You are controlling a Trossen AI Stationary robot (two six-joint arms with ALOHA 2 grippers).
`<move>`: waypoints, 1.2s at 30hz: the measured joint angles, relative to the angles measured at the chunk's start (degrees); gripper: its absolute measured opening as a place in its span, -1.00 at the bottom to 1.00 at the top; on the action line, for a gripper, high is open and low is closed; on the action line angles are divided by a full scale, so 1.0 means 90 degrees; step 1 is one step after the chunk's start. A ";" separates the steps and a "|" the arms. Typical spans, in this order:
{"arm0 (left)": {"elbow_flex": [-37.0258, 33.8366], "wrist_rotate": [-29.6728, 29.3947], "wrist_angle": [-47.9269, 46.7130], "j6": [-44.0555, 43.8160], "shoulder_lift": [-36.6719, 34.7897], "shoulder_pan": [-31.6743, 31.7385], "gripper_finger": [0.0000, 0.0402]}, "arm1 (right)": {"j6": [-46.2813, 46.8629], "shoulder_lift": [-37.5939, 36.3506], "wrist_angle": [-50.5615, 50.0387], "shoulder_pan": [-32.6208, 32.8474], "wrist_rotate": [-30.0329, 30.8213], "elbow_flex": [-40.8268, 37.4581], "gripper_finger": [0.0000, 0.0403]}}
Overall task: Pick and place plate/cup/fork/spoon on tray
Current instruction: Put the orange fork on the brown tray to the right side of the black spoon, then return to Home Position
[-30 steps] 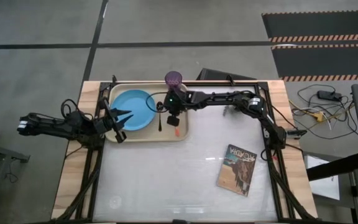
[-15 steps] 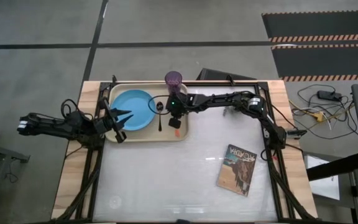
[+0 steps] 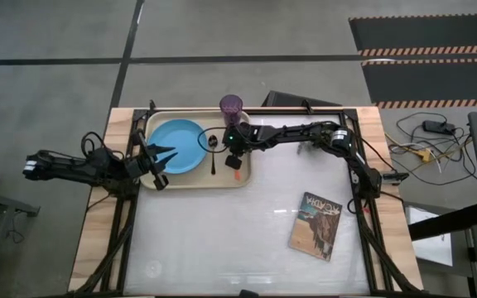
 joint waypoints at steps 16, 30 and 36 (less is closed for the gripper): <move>0.0000 0.0000 0.0000 -0.0012 0.0000 0.0002 -0.76 | 0.0150 -0.0157 -0.0250 0.0001 0.0314 0.0000 -0.96; 0.0104 0.0024 -0.1098 -0.0606 -0.0069 0.0000 -0.76 | -0.0587 -0.1793 0.0575 0.0800 -0.0128 -0.1088 -0.96; 0.0401 0.0614 -0.3084 -0.1672 -0.0078 0.0002 -0.76 | -0.0735 -0.3486 0.2304 0.0848 -0.0993 -0.3259 -0.96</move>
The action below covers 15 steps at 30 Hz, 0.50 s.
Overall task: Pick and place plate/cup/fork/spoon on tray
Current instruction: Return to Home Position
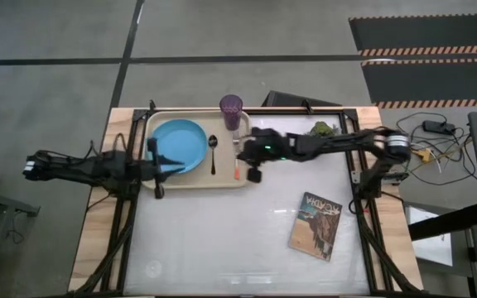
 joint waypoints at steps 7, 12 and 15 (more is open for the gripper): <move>-0.0060 0.1407 -0.0631 -0.1122 -0.0015 -0.0002 -0.76 | -0.0017 -0.1936 0.1181 0.0002 -0.0044 -0.2085 -0.96; -0.0178 0.1409 -0.0524 -0.1551 -0.0077 0.0000 -0.76 | -0.0021 -0.3283 0.1459 0.0002 -0.0053 -0.3201 -0.96; -0.0550 0.1411 -0.0078 -0.1799 -0.0231 0.0000 -0.76 | -0.0013 -0.4055 0.1607 0.0002 -0.0052 -0.3806 -0.96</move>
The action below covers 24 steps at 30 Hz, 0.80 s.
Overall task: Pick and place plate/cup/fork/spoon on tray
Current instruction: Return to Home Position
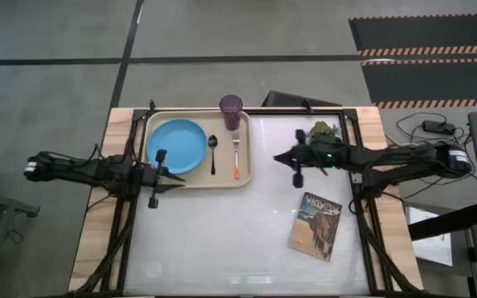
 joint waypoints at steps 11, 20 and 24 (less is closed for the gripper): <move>-0.0994 0.0019 0.0777 -0.0737 -0.1215 0.0000 -0.97 | -0.0001 -0.2492 0.0097 0.0000 0.0001 -0.1681 -0.96; -0.1521 0.0034 0.0729 -0.0906 -0.2202 0.0000 -1.00 | -0.0457 -0.4225 0.0084 0.0000 -0.0006 -0.2640 -0.96; -0.1521 -0.0002 0.0842 -0.0877 -0.2164 0.0002 -1.00 | -0.0596 -0.4882 0.0086 0.0000 -0.0039 -0.2936 -0.96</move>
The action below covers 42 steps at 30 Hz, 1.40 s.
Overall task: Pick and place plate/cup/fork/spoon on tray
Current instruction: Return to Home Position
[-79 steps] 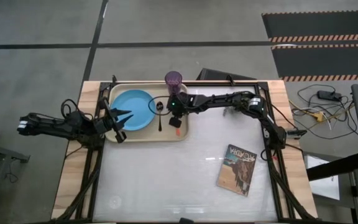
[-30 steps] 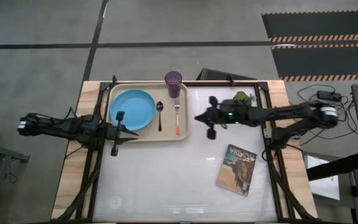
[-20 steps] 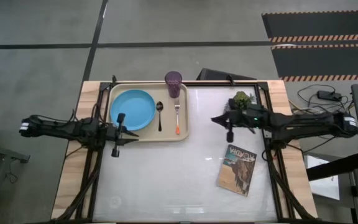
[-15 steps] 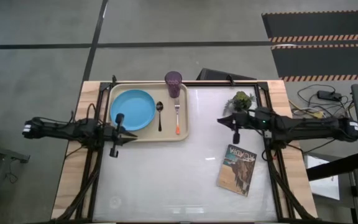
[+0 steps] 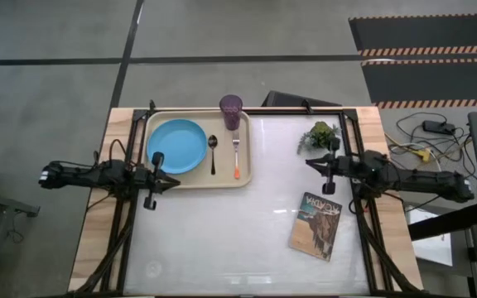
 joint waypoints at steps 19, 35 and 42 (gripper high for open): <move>-0.0016 -0.0046 -0.0077 -0.0001 0.0468 0.0005 -1.00 | 0.0654 -0.1119 -0.0432 0.0000 -0.1736 -0.0225 -0.96; -0.0026 -0.0049 -0.0064 0.0001 0.0561 0.0002 -1.00 | 0.0713 -0.0819 -0.0493 0.0000 -0.1774 -0.0231 -0.96; -0.0028 -0.0049 -0.0063 0.0001 0.0560 0.0002 -1.00 | 0.0726 -0.0819 -0.0486 0.0000 -0.1772 -0.0234 -0.96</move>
